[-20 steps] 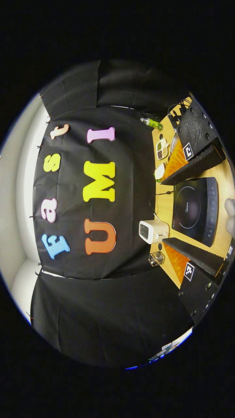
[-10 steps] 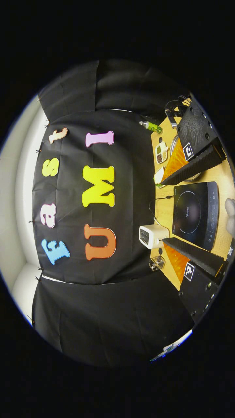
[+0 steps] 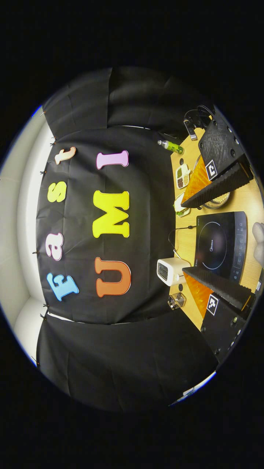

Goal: First push the handle of the pot to place it horizontally, then grasp the pot with both hands and set it on the induction cooktop.

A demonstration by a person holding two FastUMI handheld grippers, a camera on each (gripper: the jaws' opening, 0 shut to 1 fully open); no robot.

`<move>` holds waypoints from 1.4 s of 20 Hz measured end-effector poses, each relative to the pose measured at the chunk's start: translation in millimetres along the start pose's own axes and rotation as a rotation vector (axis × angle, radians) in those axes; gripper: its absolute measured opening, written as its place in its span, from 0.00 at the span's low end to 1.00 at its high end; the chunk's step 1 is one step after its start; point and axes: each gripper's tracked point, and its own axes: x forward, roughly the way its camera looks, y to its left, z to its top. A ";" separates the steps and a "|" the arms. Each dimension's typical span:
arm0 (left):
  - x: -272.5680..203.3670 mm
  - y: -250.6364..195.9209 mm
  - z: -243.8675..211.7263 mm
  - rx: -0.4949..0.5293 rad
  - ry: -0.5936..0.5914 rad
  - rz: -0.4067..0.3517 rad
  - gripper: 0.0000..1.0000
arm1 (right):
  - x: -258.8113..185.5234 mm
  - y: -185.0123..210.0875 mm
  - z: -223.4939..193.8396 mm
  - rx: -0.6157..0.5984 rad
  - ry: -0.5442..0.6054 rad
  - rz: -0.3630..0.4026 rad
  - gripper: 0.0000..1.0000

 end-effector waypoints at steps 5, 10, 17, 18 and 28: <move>3.6 -7.3 -1.0 -0.003 0.003 0.002 0.96 | -4.2 -22.6 1.7 -0.005 0.003 -0.025 0.03; 6.7 -13.2 -1.3 -0.004 0.004 0.014 0.96 | 0.5 -47.7 12.1 -0.026 0.002 -0.060 0.04; 11.8 -16.7 -4.9 -0.003 0.015 0.047 0.97 | 8.8 -76.1 29.3 -0.085 0.007 -0.079 0.04; 13.0 -17.3 -5.3 -0.001 0.016 0.052 0.96 | 10.0 -79.6 32.1 -0.102 0.008 -0.079 0.03; 21.5 -17.9 -9.8 -0.007 0.026 0.139 0.96 | 27.7 -111.0 62.9 -0.221 0.012 -0.063 0.00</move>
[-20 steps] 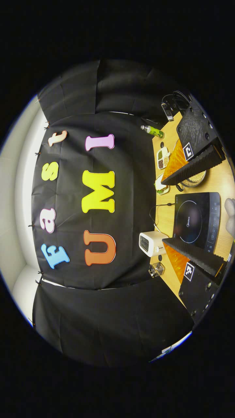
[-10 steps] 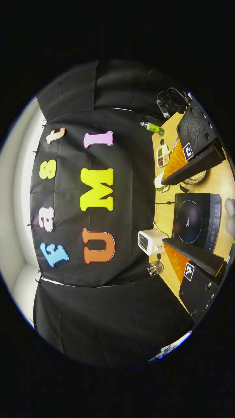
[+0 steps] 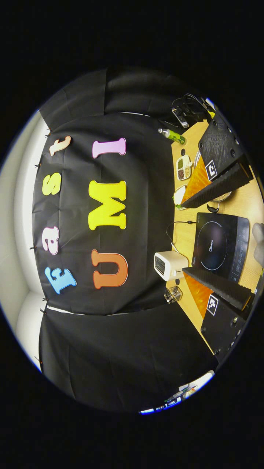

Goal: First push the handle of the pot to place it horizontally, then grasp the pot with both hands and set it on the induction cooktop.

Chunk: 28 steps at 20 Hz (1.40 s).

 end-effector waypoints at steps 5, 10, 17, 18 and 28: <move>3.5 -6.4 -3.5 0.000 0.004 0.033 0.97 | 8.8 -14.6 10.8 -0.036 -0.001 0.017 0.00; 6.0 -15.0 -9.8 -0.043 0.018 0.057 0.96 | 13.2 -21.1 16.9 -0.052 -0.006 0.035 0.00; 27.0 -32.2 -18.8 -0.063 -0.011 -0.002 0.96 | 6.5 -23.1 17.6 -0.017 -0.053 0.062 0.10; 30.6 -33.1 -25.1 -0.062 0.000 -0.009 0.96 | 2.8 -30.2 17.6 -0.002 -0.062 0.051 0.15; 84.4 -62.7 -92.6 0.025 0.119 -0.084 0.97 | -26.2 -54.3 34.5 0.192 -0.164 0.029 0.79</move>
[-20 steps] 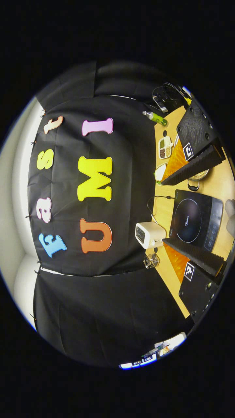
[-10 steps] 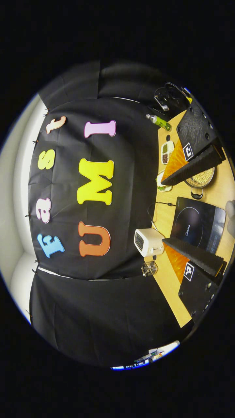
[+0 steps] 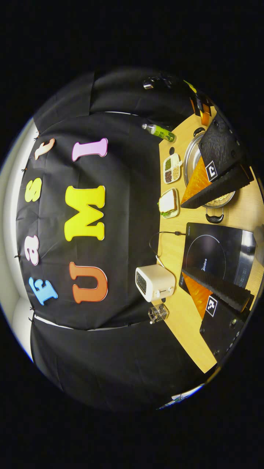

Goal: First push the handle of the pot to place it horizontally, then grasp the pot with both hands and set it on the induction cooktop.

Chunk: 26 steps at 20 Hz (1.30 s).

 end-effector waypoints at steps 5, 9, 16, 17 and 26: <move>35.6 -26.4 -47.4 0.011 0.096 -0.034 0.96 | 13.3 4.4 15.8 -0.016 -0.011 -0.021 0.79; 63.8 -44.1 -92.8 -0.003 0.186 -0.039 0.97 | 38.2 6.8 20.9 -0.010 -0.007 -0.027 0.79; 88.6 -59.8 -154.5 -0.005 0.329 -0.030 0.97 | 69.3 7.9 12.4 0.001 0.043 -0.019 0.81; 91.1 -60.4 -156.4 -0.002 0.334 -0.030 0.97 | 71.1 8.9 10.1 0.005 0.052 -0.016 0.82; 98.2 -62.7 -166.5 0.113 0.372 0.010 0.97 | 85.5 17.1 -4.1 0.023 0.140 -0.049 0.73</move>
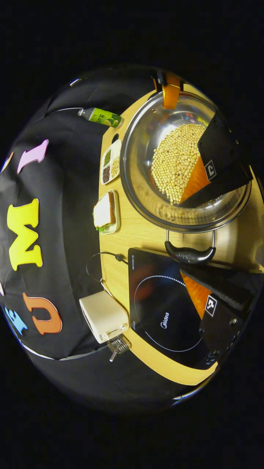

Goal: First push the handle of the pot to place it horizontally, then grasp the pot with both hands and set it on the induction cooktop.

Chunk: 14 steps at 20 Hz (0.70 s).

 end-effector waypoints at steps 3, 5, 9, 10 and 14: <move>3.8 6.8 -1.9 0.067 0.020 0.075 0.82 | -0.5 0.6 -1.6 0.010 0.032 -0.024 0.70; 4.0 7.0 -3.3 0.092 0.033 0.098 0.77 | -0.5 0.7 -2.1 0.021 0.058 -0.036 0.67; 4.5 8.6 -2.4 0.071 0.066 0.101 0.87 | -2.6 1.3 -1.4 0.050 0.058 -0.022 0.63; 4.5 7.8 -1.0 0.053 0.057 0.088 0.75 | -2.1 1.4 -2.0 0.057 0.054 -0.018 0.60; 0.7 8.8 0.5 0.021 0.047 0.061 0.64 | -2.8 0.4 -2.8 0.064 0.043 -0.010 0.54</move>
